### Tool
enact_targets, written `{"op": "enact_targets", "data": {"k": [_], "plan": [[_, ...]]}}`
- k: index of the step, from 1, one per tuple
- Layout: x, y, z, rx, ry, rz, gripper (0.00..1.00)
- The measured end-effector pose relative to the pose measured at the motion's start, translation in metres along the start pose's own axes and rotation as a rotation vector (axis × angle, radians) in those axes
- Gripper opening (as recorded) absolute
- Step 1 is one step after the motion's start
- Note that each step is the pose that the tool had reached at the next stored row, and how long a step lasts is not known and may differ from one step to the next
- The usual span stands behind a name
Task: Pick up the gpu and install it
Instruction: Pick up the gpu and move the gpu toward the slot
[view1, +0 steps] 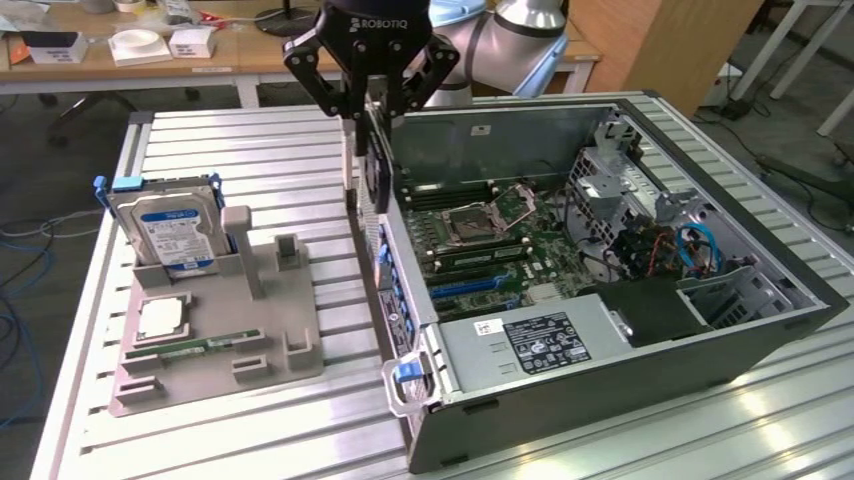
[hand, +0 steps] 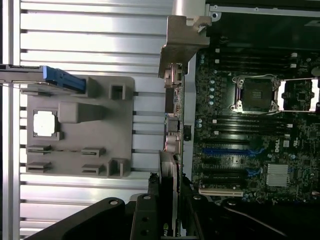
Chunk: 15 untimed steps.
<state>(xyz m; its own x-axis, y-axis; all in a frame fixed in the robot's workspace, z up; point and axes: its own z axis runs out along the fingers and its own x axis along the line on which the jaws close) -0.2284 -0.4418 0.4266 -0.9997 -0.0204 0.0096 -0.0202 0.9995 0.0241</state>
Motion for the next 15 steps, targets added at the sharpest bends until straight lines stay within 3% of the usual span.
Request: {"op": "enact_targets", "data": {"k": [15], "plan": [[-0.017, -0.0003, -0.0001, 0.0, 0.0, 0.0, 0.26]]}}
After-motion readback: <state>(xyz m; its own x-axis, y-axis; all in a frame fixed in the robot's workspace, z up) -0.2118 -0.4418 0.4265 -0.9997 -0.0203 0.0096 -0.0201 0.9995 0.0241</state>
